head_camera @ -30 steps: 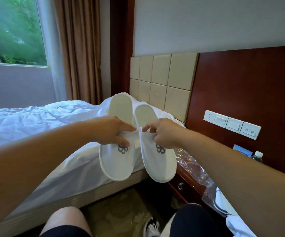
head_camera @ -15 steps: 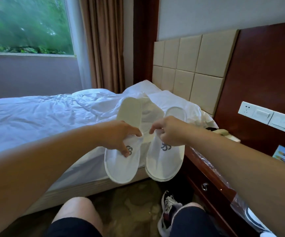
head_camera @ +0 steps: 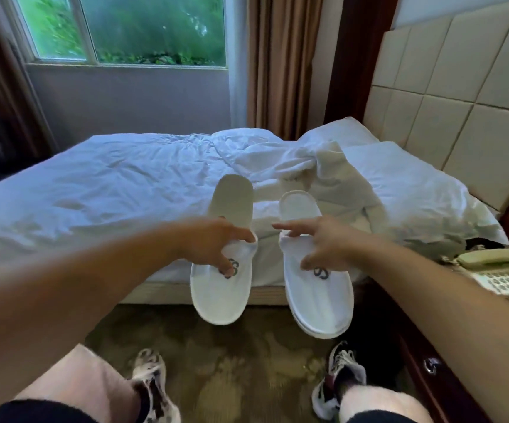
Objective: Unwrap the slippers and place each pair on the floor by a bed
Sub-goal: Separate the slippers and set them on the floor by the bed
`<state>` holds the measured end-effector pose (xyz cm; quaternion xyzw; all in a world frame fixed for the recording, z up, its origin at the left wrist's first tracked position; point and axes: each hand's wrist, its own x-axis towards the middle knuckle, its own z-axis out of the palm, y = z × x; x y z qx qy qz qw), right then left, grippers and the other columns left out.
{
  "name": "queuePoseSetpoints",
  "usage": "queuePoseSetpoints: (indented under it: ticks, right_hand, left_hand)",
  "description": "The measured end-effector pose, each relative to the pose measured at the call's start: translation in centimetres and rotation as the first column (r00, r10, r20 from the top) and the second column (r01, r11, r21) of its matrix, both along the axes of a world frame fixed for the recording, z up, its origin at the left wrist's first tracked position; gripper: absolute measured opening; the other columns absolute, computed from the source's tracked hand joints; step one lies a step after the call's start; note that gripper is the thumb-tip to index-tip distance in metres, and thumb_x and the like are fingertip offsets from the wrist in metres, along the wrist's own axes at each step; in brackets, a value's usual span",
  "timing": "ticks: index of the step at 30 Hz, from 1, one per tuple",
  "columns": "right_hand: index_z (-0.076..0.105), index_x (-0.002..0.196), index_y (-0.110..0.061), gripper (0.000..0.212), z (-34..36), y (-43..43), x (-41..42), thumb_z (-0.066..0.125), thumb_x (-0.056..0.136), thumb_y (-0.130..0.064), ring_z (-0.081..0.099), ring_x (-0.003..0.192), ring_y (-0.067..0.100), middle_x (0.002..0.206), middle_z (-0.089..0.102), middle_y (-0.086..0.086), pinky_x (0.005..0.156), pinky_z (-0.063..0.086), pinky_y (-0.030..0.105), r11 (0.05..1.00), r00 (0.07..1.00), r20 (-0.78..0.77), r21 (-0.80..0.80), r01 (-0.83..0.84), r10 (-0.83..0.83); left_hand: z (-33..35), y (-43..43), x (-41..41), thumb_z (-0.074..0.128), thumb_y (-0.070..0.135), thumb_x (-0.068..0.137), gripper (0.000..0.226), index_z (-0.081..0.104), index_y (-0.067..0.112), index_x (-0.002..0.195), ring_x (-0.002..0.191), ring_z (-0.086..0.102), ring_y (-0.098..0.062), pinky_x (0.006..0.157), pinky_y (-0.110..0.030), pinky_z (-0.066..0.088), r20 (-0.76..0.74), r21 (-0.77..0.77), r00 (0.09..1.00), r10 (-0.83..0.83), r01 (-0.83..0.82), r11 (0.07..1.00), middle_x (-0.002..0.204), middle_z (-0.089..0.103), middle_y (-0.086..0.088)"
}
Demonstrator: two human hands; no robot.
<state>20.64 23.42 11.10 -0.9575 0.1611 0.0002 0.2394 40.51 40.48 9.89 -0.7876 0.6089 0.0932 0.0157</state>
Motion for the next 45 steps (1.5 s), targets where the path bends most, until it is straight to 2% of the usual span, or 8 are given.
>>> queuePoseSetpoints:
  ticks: [7, 11, 15, 22, 28, 35, 41, 45]
  right_hand:
    - [0.045, 0.127, -0.066, 0.090, -7.1, -0.4, 4.3, 0.064, 0.075, 0.004, 0.056, 0.085, -0.013, 0.124, 0.063, -0.024, 0.058, 0.041, 0.002, 0.991, 1.000, -0.018, 0.130, 0.028, -0.026]
    - [0.048, 0.131, -0.059, 0.083, -11.9, -0.2, 7.3, 0.063, 0.079, 0.004, 0.054, 0.103, -0.003, 0.123, 0.063, -0.019, 0.066, 0.043, 0.004, 0.972, 0.998, -0.039, 0.226, 0.058, -0.050]
    - [0.051, 0.129, -0.056, 0.078, -16.6, 0.4, 10.5, 0.063, 0.082, 0.005, 0.056, 0.096, -0.006, 0.115, 0.061, -0.021, 0.074, 0.056, 0.016, 0.926, 0.991, -0.084, 0.354, 0.132, -0.109]
    - [0.053, 0.133, -0.050, 0.072, -24.9, 1.4, 16.8, 0.064, 0.085, 0.004, 0.051, 0.124, 0.008, 0.130, 0.061, -0.013, 0.084, 0.056, 0.025, 0.890, 0.974, -0.210, 0.424, 0.167, -0.082]
    - [0.052, 0.136, -0.041, 0.070, -34.2, 1.6, 21.1, 0.056, 0.087, 0.009, 0.049, 0.127, 0.011, 0.131, 0.058, -0.009, 0.098, 0.050, 0.029, 0.862, 0.941, -0.326, 0.448, 0.238, -0.091]
    - [0.055, 0.132, -0.040, 0.064, -45.6, -0.7, 23.7, 0.052, 0.088, 0.006, 0.052, 0.111, 0.005, 0.122, 0.062, -0.011, 0.073, 0.044, 0.003, 0.854, 0.910, -0.409, 0.450, 0.262, -0.064]
    - [0.062, 0.127, -0.016, 0.056, -53.4, -2.9, 25.6, 0.052, 0.085, 0.019, 0.054, 0.079, -0.021, 0.112, 0.058, -0.006, 0.062, 0.037, -0.007, 0.831, 0.908, -0.414, 0.483, 0.275, -0.061]
    - [0.060, 0.128, -0.005, 0.055, -57.7, -3.8, 26.4, 0.050, 0.082, 0.024, 0.054, 0.109, 0.009, 0.118, 0.056, -0.004, 0.071, 0.037, -0.007, 0.831, 0.908, -0.418, 0.505, 0.232, 0.001]
  left_hand:
    - [-6.2, 1.2, 3.0, 0.074, 0.058, 0.062, 0.075, 0.042, 0.052, 0.129, 0.102, 0.051, -0.016, 0.083, -0.035, 0.048, -0.078, 0.088, 0.992, 0.104, -0.097, 0.991, 0.123, 0.054, 0.008]
    - [-11.4, 1.7, 5.8, 0.074, 0.060, 0.062, 0.073, 0.045, 0.049, 0.128, 0.099, 0.047, -0.019, 0.078, -0.034, 0.045, -0.093, 0.160, 0.985, 0.144, -0.128, 0.979, 0.113, 0.050, 0.008]
    - [-17.6, 2.9, 8.1, 0.075, 0.059, 0.068, 0.072, 0.048, 0.044, 0.133, 0.095, 0.048, -0.017, 0.077, -0.030, 0.041, -0.151, 0.228, 0.972, 0.179, -0.142, 0.963, 0.118, 0.055, 0.005]
    - [-28.1, 6.0, 13.1, 0.070, 0.049, 0.078, 0.056, 0.051, 0.038, 0.130, 0.101, 0.051, -0.021, 0.082, -0.037, 0.048, -0.230, 0.327, 0.958, 0.171, -0.089, 0.941, 0.102, 0.053, 0.009]
    - [-36.9, 7.9, 19.3, 0.067, 0.049, 0.080, 0.049, 0.055, 0.036, 0.125, 0.114, 0.050, -0.021, 0.092, -0.035, 0.046, -0.229, 0.394, 0.947, 0.227, -0.123, 0.911, 0.120, 0.053, 0.007]
    - [-46.6, 8.1, 25.4, 0.069, 0.045, 0.081, 0.056, 0.055, 0.029, 0.132, 0.120, 0.048, -0.018, 0.099, -0.030, 0.037, -0.295, 0.489, 0.892, 0.343, -0.168, 0.856, 0.131, 0.053, 0.005]
    - [-54.3, 6.9, 28.1, 0.066, 0.042, 0.087, 0.063, 0.043, 0.026, 0.144, 0.137, 0.033, -0.021, 0.110, -0.029, 0.025, -0.270, 0.579, 0.881, 0.390, -0.175, 0.796, 0.151, 0.037, 0.000]
    - [-58.7, 6.8, 29.4, 0.069, 0.047, 0.084, 0.074, 0.038, 0.025, 0.147, 0.142, 0.025, -0.021, 0.113, -0.029, 0.019, -0.271, 0.619, 0.853, 0.447, -0.201, 0.760, 0.155, 0.030, -0.002]
